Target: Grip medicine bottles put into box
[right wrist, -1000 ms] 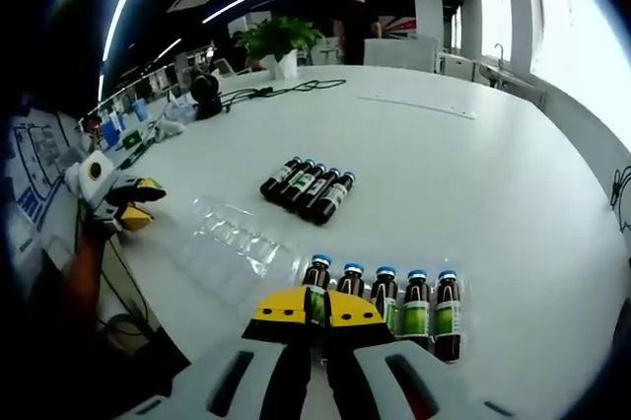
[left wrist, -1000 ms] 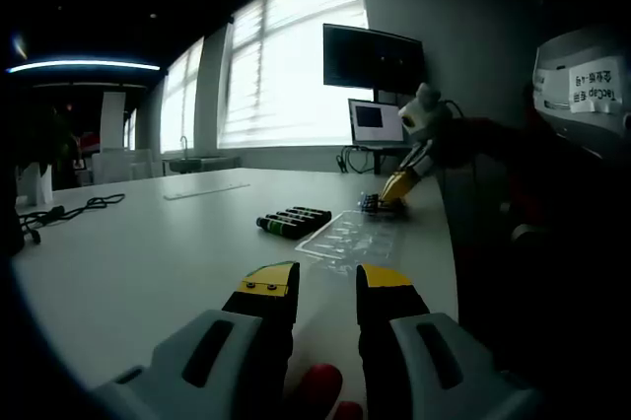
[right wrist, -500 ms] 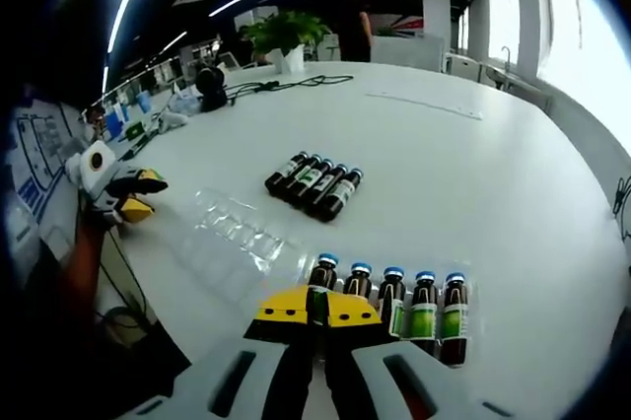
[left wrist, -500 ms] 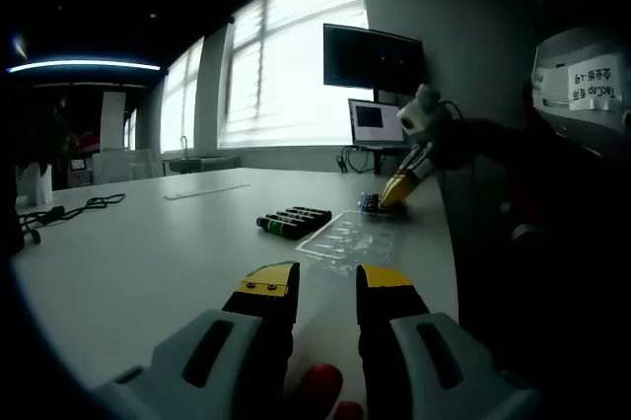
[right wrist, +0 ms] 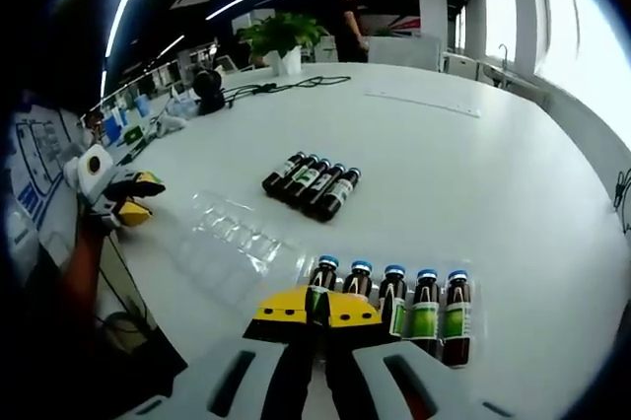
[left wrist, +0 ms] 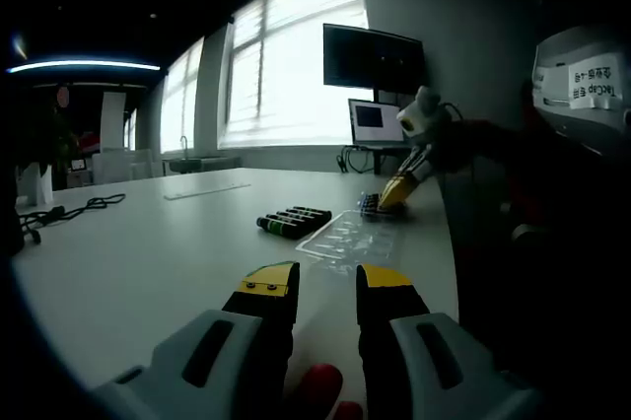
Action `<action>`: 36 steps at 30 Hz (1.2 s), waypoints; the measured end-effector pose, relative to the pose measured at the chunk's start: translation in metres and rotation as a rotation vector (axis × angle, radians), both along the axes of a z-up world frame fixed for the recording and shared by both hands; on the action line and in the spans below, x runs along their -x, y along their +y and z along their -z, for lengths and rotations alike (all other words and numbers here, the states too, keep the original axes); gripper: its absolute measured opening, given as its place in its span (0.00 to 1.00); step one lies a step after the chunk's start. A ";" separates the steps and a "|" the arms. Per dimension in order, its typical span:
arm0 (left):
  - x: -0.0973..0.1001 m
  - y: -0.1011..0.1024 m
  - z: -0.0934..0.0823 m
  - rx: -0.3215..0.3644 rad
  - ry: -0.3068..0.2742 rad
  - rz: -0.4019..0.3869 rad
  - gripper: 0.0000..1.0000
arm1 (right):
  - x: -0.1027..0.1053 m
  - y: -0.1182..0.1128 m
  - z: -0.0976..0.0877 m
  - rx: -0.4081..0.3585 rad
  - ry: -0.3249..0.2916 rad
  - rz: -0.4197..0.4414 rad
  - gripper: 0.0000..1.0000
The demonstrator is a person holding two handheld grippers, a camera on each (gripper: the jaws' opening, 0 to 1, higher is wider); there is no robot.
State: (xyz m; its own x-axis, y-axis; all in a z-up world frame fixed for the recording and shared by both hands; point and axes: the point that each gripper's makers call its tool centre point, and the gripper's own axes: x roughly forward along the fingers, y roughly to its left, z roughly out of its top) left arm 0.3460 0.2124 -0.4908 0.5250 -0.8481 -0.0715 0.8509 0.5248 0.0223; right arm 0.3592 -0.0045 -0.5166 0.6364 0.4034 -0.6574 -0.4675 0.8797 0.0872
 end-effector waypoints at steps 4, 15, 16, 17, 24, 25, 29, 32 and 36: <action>0.000 0.000 0.000 0.000 0.000 0.000 0.18 | 0.001 -0.001 -0.001 -0.004 -0.008 0.010 0.00; 0.000 0.000 0.000 0.000 0.000 0.000 0.18 | -0.010 -0.012 -0.023 -0.080 -0.069 0.101 0.01; 0.000 0.000 0.000 0.000 0.000 0.000 0.18 | -0.010 -0.012 -0.024 -0.076 -0.074 0.101 0.02; 0.000 0.000 0.000 0.000 0.000 0.000 0.18 | -0.011 -0.011 -0.024 -0.072 -0.078 0.101 0.02; 0.000 0.000 0.000 -0.001 0.000 0.000 0.18 | -0.014 -0.009 -0.026 -0.059 -0.096 0.086 0.03; 0.000 0.000 0.000 -0.001 0.000 -0.001 0.18 | -0.014 -0.009 -0.026 -0.058 -0.095 0.084 0.03; 0.000 0.000 0.000 0.000 0.000 0.000 0.18 | -0.015 -0.010 -0.027 -0.064 -0.096 0.093 0.03; 0.000 0.000 0.000 0.001 0.000 0.000 0.18 | -0.015 -0.012 -0.028 -0.065 -0.099 0.097 0.03; 0.000 0.000 0.000 0.000 -0.001 0.000 0.18 | -0.015 -0.012 -0.029 -0.055 -0.099 0.094 0.03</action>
State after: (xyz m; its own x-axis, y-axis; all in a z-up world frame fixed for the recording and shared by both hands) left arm 0.3455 0.2125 -0.4905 0.5249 -0.8482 -0.0711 0.8510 0.5247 0.0232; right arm 0.3739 -0.0161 -0.4872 0.7337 0.3730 -0.5679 -0.3924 0.9150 0.0940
